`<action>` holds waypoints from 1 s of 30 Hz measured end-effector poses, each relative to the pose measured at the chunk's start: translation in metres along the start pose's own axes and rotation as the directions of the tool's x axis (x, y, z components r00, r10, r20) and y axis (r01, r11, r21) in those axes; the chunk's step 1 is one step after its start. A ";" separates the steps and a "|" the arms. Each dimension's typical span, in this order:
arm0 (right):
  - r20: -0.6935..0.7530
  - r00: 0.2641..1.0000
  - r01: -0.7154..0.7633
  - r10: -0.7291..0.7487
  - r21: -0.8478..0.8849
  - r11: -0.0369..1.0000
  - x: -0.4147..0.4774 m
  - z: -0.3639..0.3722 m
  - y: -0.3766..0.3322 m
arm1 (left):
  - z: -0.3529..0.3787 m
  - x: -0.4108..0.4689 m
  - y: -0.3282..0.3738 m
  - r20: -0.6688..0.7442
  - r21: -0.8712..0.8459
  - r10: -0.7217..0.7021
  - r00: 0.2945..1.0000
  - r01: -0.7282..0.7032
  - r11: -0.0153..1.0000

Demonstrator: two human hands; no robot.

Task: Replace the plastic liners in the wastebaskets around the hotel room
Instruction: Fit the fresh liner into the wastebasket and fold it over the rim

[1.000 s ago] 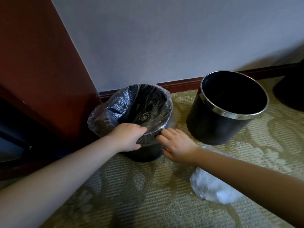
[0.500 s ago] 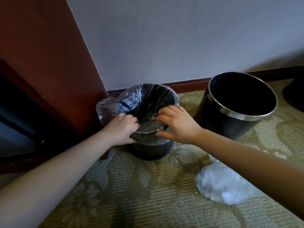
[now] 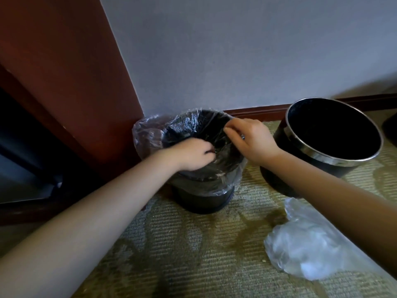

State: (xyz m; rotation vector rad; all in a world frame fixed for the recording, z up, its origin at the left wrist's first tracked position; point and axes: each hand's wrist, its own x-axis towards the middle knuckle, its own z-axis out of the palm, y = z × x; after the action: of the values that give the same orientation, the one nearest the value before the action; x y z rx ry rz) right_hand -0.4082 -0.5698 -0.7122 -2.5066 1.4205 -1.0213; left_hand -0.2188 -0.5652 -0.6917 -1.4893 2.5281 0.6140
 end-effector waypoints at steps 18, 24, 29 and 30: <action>0.177 0.984 0.024 0.036 -0.325 0.945 0.019 0.024 0.012 | 0.000 0.030 -0.026 -0.271 0.052 -0.116 0.956 0.135 0.990; 0.471 0.850 -0.039 0.236 -0.390 0.920 0.058 0.046 0.007 | 0.016 0.043 -0.051 -0.423 -0.023 -0.428 0.799 0.463 0.886; 0.502 0.828 -0.034 0.250 -0.401 0.916 0.084 0.073 0.008 | 0.002 0.044 -0.068 -0.390 -0.474 -0.595 0.703 0.401 0.784; 0.480 0.842 -0.045 0.247 -0.393 0.918 0.088 0.078 0.008 | 0.002 0.043 -0.077 -0.330 -0.553 -0.614 0.717 0.381 0.741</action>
State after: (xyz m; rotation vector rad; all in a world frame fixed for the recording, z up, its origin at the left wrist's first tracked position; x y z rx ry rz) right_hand -0.3381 -0.6630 -0.7306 -2.5559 1.6911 -0.0077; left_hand -0.1743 -0.6315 -0.7284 -2.7142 2.1422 0.8376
